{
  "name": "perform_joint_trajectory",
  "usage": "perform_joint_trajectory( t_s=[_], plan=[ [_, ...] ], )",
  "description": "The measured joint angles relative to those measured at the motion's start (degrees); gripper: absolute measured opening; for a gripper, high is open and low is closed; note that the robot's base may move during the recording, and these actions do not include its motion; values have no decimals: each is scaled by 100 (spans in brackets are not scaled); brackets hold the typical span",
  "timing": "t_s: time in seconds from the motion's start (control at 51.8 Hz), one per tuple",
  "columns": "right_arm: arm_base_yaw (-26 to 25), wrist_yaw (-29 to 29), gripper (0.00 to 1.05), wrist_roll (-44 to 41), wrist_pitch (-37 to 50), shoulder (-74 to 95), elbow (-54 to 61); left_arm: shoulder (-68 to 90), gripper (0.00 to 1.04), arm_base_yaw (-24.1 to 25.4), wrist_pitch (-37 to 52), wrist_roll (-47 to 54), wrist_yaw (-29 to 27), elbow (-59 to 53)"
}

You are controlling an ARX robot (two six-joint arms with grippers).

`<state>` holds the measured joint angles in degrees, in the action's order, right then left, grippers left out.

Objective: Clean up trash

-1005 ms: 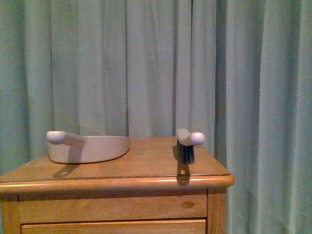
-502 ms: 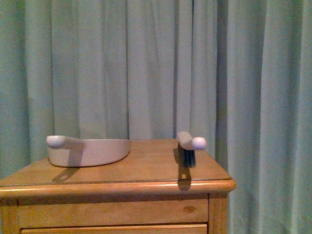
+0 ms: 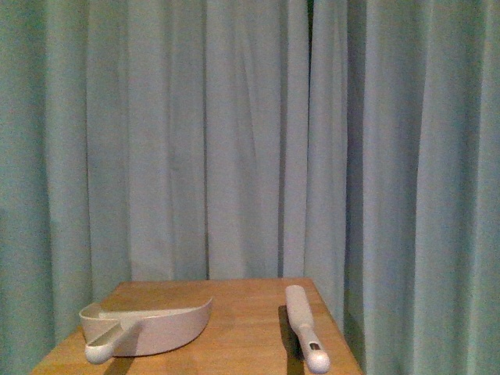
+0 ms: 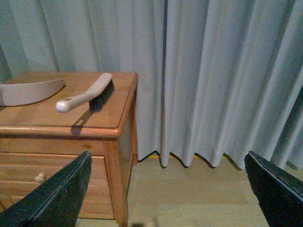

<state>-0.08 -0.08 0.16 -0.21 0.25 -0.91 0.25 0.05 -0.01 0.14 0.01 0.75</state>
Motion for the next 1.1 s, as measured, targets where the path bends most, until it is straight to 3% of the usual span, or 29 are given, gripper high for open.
perform_joint_trajectory(
  t_s=[0.213,0.309,0.444,0.541,0.657,1.101],
  plan=[
    [0,2,97,0,0,0,0,0,97,0,-2,0,2,0],
    [0,2,97,0,0,0,0,535,97,-11,-647,-861,146,157],
    [0,2,97,0,0,0,0,2120,97,-59,501,-1049,175,503],
    [0,2,97,0,0,0,0,3919,97,-317,1532,-715,162,1266],
    [0,2,97,0,0,0,0,5440,97,-595,1725,-529,-7,2275],
    [0,2,97,0,0,0,0,8961,97,-1410,396,-511,-372,6052]
  ],
)
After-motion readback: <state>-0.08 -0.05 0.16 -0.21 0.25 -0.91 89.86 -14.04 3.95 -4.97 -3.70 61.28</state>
